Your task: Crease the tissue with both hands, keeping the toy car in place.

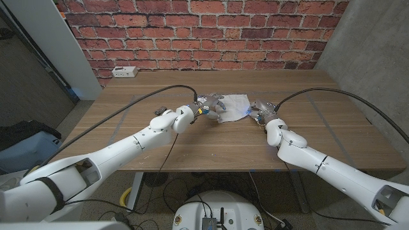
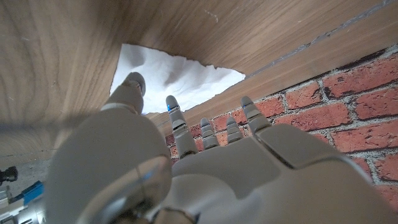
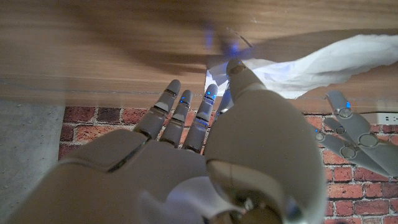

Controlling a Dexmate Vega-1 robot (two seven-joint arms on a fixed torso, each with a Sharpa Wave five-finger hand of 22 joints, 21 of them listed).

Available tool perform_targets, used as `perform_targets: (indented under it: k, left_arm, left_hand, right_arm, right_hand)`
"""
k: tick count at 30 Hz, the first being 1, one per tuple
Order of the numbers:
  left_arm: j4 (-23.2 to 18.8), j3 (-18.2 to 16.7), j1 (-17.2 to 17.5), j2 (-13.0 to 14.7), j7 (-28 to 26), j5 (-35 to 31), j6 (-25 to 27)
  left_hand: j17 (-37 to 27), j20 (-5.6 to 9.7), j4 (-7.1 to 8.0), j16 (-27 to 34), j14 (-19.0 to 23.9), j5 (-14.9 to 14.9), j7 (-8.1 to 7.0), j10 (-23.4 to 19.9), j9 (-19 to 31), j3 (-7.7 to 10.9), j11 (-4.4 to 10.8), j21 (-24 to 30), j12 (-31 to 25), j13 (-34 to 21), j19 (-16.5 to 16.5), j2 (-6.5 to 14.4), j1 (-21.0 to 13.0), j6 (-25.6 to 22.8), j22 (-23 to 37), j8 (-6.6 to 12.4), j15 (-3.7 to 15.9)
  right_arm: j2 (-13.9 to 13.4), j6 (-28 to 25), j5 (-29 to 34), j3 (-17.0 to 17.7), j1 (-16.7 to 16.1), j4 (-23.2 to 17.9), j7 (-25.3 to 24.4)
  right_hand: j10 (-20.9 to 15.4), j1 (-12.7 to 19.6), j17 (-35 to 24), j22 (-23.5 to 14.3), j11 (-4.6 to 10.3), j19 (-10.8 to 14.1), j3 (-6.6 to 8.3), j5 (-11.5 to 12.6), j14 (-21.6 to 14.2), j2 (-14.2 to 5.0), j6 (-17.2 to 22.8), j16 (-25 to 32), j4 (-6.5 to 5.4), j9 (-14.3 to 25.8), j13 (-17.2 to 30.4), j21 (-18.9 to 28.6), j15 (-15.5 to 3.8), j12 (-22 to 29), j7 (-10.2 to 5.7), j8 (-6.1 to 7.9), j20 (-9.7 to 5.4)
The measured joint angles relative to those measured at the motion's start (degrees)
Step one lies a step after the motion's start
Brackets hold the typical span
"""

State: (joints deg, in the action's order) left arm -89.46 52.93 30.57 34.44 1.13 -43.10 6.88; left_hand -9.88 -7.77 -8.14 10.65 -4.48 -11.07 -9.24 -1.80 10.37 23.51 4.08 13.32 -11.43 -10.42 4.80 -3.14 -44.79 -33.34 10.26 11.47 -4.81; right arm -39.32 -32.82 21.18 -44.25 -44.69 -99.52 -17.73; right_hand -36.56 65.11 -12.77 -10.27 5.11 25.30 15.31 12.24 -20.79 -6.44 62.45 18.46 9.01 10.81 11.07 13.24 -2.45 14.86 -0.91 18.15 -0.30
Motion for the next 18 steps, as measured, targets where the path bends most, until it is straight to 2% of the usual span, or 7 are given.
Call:
perform_targets:
  k: [1,2,3,11,18]
  left_arm:
    - [0.0,0.1,0.0,0.0,0.1,0.0,-0.2]
    - [0.0,0.1,0.0,0.0,0.1,0.0,-0.2]
    - [0.0,0.2,-0.1,0.0,0.3,-0.2,-0.3]
    - [0.2,0.8,-0.3,0.0,0.9,-0.9,-0.6]
    - [0.2,1.1,-0.4,-0.1,1.0,-1.4,-0.7]
  left_hand:
    - [0.0,0.0,0.0,-0.1,0.0,-0.2,0.03,0.0,0.0,0.0,0.0,0.0,0.0,0.0,0.0,0.0,0.0,0.0,0.0,0.0,0.0]
    - [0.0,0.0,0.0,-0.3,0.0,-0.2,0.03,0.0,0.0,0.0,0.0,0.0,0.0,0.0,0.0,0.0,0.0,0.0,0.0,0.0,0.0]
    - [0.0,0.0,-0.03,-0.3,0.0,-0.2,0.03,0.0,0.0,-0.03,0.0,0.0,0.0,0.0,0.0,-0.3,-0.3,0.0,0.0,0.0,0.0]
    - [0.0,0.0,-0.48,-0.3,-0.2,-0.2,0.05,0.0,0.0,-0.48,0.0,-0.5,0.0,0.0,0.0,-0.7,-0.7,0.0,0.0,0.0,-0.22]
    - [0.0,-0.53,-0.47,-0.3,-0.1,-0.6,0.89,0.0,0.0,-0.95,-0.03,-0.5,0.0,0.0,-0.1,-1.2,-1.2,1.3,0.0,-0.48,-0.31]
  right_arm:
    - [0.4,0.4,-0.4,0.9,-0.6,0.0,-0.4]
    - [0.4,0.5,-0.5,0.9,-0.6,0.0,-0.6]
    - [0.8,1.1,-1.1,1.7,-1.0,0.0,-1.2]
    - [2.1,3.9,-4.5,4.4,-2.5,-0.3,-4.0]
    - [3.1,5.3,-6.6,6.1,-3.4,-0.7,-6.2]
  right_hand:
    - [-0.2,0.4,0.0,0.0,-0.22,0.0,0.15,0.0,0.0,-0.06,0.0,0.0,0.16,0.0,0.0,0.0,0.0,0.0,0.01,0.0,0.0]
    - [-0.3,0.5,0.0,0.0,-0.31,0.0,0.22,-0.1,0.0,0.1,0.9,0.0,0.24,0.0,0.0,0.0,0.0,0.0,0.95,-0.01,0.0]
    - [-0.3,0.7,0.0,0.0,-0.31,0.0,0.22,-0.3,0.0,-0.07,0.7,0.0,0.24,0.0,0.0,0.0,0.0,0.0,1.16,-0.01,0.0]
    - [-0.6,1.4,0.3,-0.3,-0.62,-0.2,0.38,-0.4,0.0,-0.2,0.7,0.0,0.41,0.0,0.0,0.0,0.0,0.0,1.14,-0.01,0.23]
    - [-1.1,1.7,0.3,-0.3,-0.73,-0.5,0.38,-0.4,-0.7,-0.5,0.7,0.2,0.41,0.0,0.0,0.0,0.08,0.0,1.14,-0.02,0.53]
